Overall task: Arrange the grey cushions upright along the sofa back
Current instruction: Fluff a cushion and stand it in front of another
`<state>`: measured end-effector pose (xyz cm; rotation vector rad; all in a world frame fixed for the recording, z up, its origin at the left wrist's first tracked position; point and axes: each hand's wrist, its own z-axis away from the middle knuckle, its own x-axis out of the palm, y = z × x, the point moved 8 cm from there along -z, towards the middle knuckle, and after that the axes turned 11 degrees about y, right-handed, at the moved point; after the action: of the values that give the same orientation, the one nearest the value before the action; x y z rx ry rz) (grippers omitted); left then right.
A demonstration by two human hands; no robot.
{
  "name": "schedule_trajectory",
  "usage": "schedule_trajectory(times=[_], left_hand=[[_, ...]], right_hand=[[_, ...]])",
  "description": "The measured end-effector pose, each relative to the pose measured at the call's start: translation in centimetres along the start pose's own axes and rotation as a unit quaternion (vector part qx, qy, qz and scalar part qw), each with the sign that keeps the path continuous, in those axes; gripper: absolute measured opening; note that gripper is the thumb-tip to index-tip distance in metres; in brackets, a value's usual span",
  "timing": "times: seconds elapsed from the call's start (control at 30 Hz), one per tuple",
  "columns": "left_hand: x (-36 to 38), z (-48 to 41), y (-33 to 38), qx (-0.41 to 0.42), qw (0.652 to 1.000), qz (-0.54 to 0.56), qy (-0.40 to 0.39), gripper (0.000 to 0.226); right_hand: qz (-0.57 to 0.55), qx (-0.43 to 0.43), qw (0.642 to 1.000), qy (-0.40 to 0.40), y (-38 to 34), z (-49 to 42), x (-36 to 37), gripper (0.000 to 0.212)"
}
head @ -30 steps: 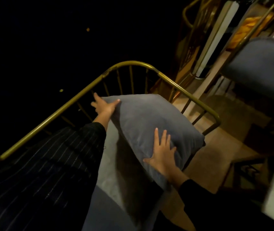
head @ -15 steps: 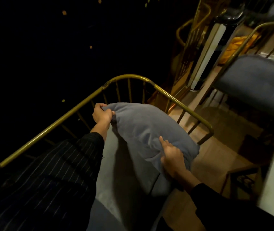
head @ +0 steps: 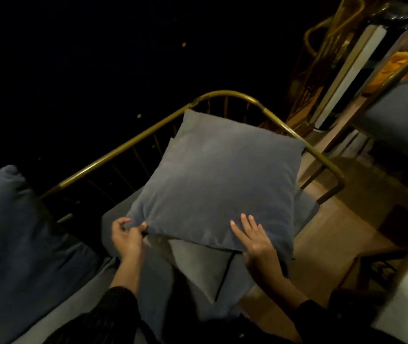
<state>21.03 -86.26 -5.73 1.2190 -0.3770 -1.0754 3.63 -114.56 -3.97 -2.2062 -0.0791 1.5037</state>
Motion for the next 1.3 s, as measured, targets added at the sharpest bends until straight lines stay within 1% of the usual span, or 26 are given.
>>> schedule_trajectory(times=[0.03, 0.07, 0.1, 0.17, 0.2, 0.27, 0.3, 0.37, 0.43, 0.5, 0.57, 0.6, 0.63, 0.7, 0.73, 0.77, 0.83, 0.9, 0.97, 1.0, 1.03, 1.07, 1.13, 1.17, 1.23, 1.3], left_hand=[[-0.3, 0.1, -1.5, -0.017, 0.999, -0.024, 0.013, 0.042], [-0.3, 0.5, -2.4, -0.025, 0.998, -0.049, 0.027, 0.038], [-0.1, 0.8, -2.8, -0.025, 0.996, -0.075, 0.039, 0.030], [1.2, 1.6, -2.9, -0.024, 0.994, -0.092, 0.047, 0.021], [2.1, 1.8, -2.8, -0.026, 0.994, -0.100, 0.040, 0.020], [3.8, 1.6, -3.0, -0.021, 0.993, -0.116, 0.026, 0.026], [4.5, 1.2, -3.3, -0.023, 0.991, -0.129, 0.024, 0.029], [5.0, 0.9, -3.2, -0.032, 0.988, -0.143, 0.048, 0.032], [5.1, 0.8, -2.0, -0.018, 0.982, -0.177, 0.057, 0.029], [6.3, 0.7, -0.9, -0.002, 0.970, -0.239, 0.040, 0.008], [7.9, 1.1, 0.2, 0.009, 0.941, -0.335, 0.053, 0.044], [8.9, 2.0, 1.1, 0.030, 0.924, -0.376, 0.062, 0.056], [10.6, 2.9, 2.3, 0.080, 0.910, -0.404, 0.050, 0.063], [15.8, 5.3, 4.4, 0.229, 0.881, -0.413, -0.037, 0.069], [18.4, 6.4, 5.2, 0.280, 0.869, -0.398, -0.091, 0.072], [20.9, 7.4, 5.9, 0.304, 0.861, -0.383, -0.138, 0.073], [25.4, 8.2, 6.5, 0.306, 0.846, -0.387, -0.201, 0.073], [28.4, 8.0, 6.2, 0.283, 0.809, -0.459, -0.232, 0.088], [29.5, 7.0, 5.2, 0.257, 0.784, -0.511, -0.241, 0.105], [29.6, 6.4, 4.9, 0.242, 0.781, -0.522, -0.241, 0.110], [29.7, 5.8, 4.7, 0.225, 0.780, -0.533, -0.241, 0.115], [29.9, 5.0, 4.6, 0.203, 0.777, -0.544, -0.244, 0.120], [30.0, 3.9, 4.8, 0.151, 0.778, -0.552, -0.257, 0.132], [30.1, 3.4, 4.9, 0.130, 0.783, -0.547, -0.265, 0.138], [30.3, 2.7, 5.3, 0.094, 0.808, -0.509, -0.281, 0.145], [30.3, 2.3, 5.7, 0.077, 0.835, -0.459, -0.293, 0.138]], right_hand=[[-0.014, 0.007, 0.999, -0.043, 0.3, 0.7, 1.1, 0.064], [-0.035, 0.038, 0.996, -0.073, 0.9, 1.1, 1.6, 0.054], [-0.063, 0.086, 0.991, -0.080, 1.7, 1.1, 1.5, 0.049], [-0.101, 0.173, 0.978, -0.061, 3.8, -0.3, 0.1, 0.056], [-0.107, 0.184, 0.976, -0.035, 4.7, -1.7, -1.0, 0.062], [-0.080, 0.176, 0.981, -0.014, 6.6, -5.1, -2.8, 0.067], [-0.051, 0.164, 0.985, -0.033, 7.4, -7.0, -3.1, 0.071], [0.009, 0.131, 0.986, -0.098, 8.5, -10.4, -2.7, 0.082], [0.034, 0.096, 0.979, -0.177, 8.5, -12.7, -0.6, 0.087], [0.028, 0.083, 0.966, -0.242, 8.0, -13.6, 2.3, 0.086], [0.023, 0.090, 0.962, -0.258, 8.4, -14.0, 4.1, 0.084], [0.014, 0.099, 0.959, -0.265, 9.1, -14.2, 4.5, 0.084], [0.002, 0.107, 0.956, -0.275, 10.0, -14.4, 4.8, 0.084], [-0.018, 0.118, 0.949, -0.290, 12.1, -14.5, 4.9, 0.083], [-0.028, 0.123, 0.948, -0.292, 12.9, -14.4, 5.0, 0.083], [-0.038, 0.123, 0.948, -0.290, 13.5, -14.2, 5.1, 0.082], [-0.051, 0.105, 0.953, -0.279, 14.1, -13.9, 5.2, 0.080], [-0.072, 0.088, 0.964, -0.239, 14.7, -14.1, 4.7, 0.076], [-0.106, 0.138, 0.971, -0.162, 16.6, -14.5, 3.7, 0.071], [-0.115, 0.196, 0.966, -0.123, 18.2, -14.4, 3.3, 0.069], [-0.117, 0.265, 0.952, -0.098, 20.0, -13.9, 3.2, 0.072], [-0.122, 0.339, 0.928, -0.095, 21.6, -13.2, 3.4, 0.079], [-0.173, 0.460, 0.861, -0.132, 23.5, -11.7, 4.8, 0.096], [-0.206, 0.491, 0.834, -0.145, 23.8, -11.4, 5.5, 0.102], [-0.262, 0.521, 0.800, -0.141, 24.2, -11.3, 6.5, 0.108], [-0.320, 0.553, 0.761, -0.110, 24.5, -11.3, 6.9, 0.112]])
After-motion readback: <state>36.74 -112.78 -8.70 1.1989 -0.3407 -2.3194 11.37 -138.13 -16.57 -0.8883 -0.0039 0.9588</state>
